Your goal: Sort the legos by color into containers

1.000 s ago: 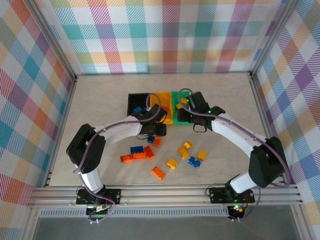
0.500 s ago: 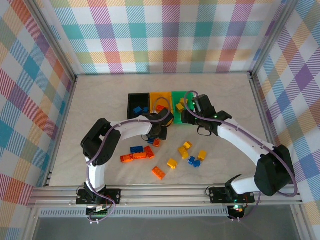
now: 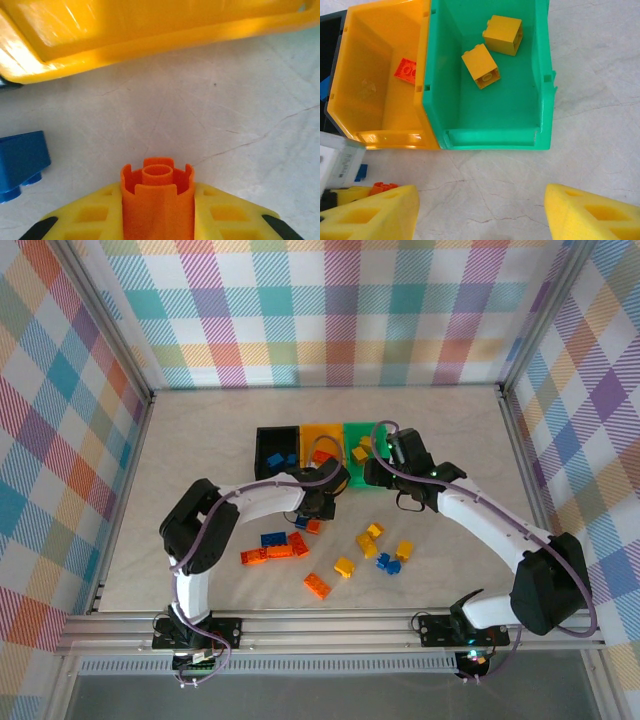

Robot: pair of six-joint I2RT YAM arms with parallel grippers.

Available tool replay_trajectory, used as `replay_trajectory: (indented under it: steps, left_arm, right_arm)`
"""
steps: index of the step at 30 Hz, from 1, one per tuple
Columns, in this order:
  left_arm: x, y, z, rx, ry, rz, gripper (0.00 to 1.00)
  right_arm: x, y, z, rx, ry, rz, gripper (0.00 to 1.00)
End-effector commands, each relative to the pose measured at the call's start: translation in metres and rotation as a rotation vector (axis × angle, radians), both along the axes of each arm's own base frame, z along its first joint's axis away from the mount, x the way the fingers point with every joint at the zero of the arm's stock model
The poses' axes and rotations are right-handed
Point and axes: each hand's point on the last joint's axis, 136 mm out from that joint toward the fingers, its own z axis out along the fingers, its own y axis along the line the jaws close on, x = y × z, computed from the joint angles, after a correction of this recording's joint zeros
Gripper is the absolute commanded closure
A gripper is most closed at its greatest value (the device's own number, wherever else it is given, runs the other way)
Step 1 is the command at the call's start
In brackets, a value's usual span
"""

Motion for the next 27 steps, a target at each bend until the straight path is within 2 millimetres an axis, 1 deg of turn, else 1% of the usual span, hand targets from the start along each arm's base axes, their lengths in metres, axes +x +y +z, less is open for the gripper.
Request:
replay_trajectory:
  steps: [1,3,4,6,9,13,18,23,27]
  left_arm:
    - [-0.002,-0.008,0.053,-0.088,-0.071,-0.004,0.79]
    - [0.007,-0.01,0.075,-0.121,-0.103,0.006,0.79]
    - [0.014,-0.01,0.086,-0.132,-0.121,0.012,0.79]
    - [0.031,-0.008,0.1,-0.132,-0.153,0.025,0.78]
    - [0.06,-0.007,0.106,-0.124,-0.169,0.049,0.78]
    - [0.093,-0.007,0.096,-0.091,-0.158,0.08,0.8]
    - [0.122,-0.012,0.084,-0.039,-0.162,0.098,0.8]
    - [0.135,-0.018,0.065,-0.002,-0.13,0.106,0.79]
    - [0.138,-0.023,0.06,-0.011,-0.121,0.108,0.71]
  right_arm:
    - [0.001,-0.002,0.008,0.025,-0.024,-0.014,0.33]
    - [0.0,-0.002,0.007,0.028,-0.021,-0.012,0.33]
    - [0.0,-0.001,0.006,0.03,-0.019,-0.013,0.33]
    - [-0.001,-0.001,0.004,0.035,-0.015,-0.013,0.33]
    - [-0.001,-0.001,0.002,0.034,-0.011,-0.014,0.33]
    - [-0.003,-0.003,0.001,0.031,-0.01,-0.016,0.33]
    - [-0.007,-0.003,0.003,0.039,-0.011,-0.01,0.33]
    - [-0.016,-0.002,0.003,0.056,0.005,0.012,0.32]
    - [-0.027,0.004,-0.004,0.07,0.052,0.067,0.29]
